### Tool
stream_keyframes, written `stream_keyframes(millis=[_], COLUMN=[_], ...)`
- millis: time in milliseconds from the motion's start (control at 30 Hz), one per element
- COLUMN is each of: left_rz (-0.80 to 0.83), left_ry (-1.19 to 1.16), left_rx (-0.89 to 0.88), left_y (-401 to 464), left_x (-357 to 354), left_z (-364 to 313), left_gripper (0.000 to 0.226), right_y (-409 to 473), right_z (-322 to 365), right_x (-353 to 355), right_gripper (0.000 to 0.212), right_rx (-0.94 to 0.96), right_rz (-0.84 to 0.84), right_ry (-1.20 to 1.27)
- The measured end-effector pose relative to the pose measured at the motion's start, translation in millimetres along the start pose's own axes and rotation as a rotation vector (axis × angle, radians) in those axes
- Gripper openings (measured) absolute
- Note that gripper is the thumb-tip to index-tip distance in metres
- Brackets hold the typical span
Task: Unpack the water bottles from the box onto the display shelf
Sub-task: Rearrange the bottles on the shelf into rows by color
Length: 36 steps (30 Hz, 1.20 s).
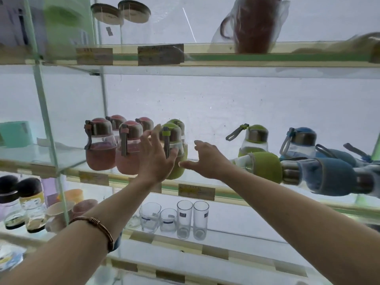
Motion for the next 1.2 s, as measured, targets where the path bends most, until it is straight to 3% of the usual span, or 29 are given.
stream_keyframes(millis=[200, 400, 500, 600, 1033, 1200], left_rz=[0.027, 0.290, 0.369, 0.454, 0.705, 0.754], left_ry=[0.162, 0.054, 0.033, 0.050, 0.081, 0.024], left_rx=[-0.270, -0.296, -0.316, -0.316, -0.229, -0.205], left_y=[-36.6, -49.4, -52.4, -52.0, -12.7, -7.9], left_x=[3.4, -10.8, -22.4, -33.1, -69.9, -83.3], left_z=[-37.2, -70.0, -78.9, -82.8, -64.8, -52.4], left_gripper=[0.069, 0.069, 0.073, 0.072, 0.086, 0.091], right_y=[-33.3, -65.4, -74.2, -76.8, -42.0, -34.2], right_z=[-11.6, -24.0, -35.7, -49.0, -72.0, -81.3], right_x=[32.6, 50.8, 58.0, 64.2, 63.4, 57.6], right_gripper=[0.074, 0.079, 0.073, 0.080, 0.090, 0.079], right_rx=[-0.020, -0.055, -0.096, -0.132, -0.177, -0.212], right_rz=[-0.039, -0.012, -0.018, -0.001, 0.152, 0.207], right_ry=[-0.105, -0.168, -0.207, -0.226, -0.365, -0.419])
Point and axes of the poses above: each hand's wrist, its own y-axis towards the middle knuckle, its own x-axis out of the back of the hand, z = x × y, the point moved 1 cm from there along y, towards the middle knuckle, and after that the axes turned 9 degrees about -y, right-handed, at the moved point
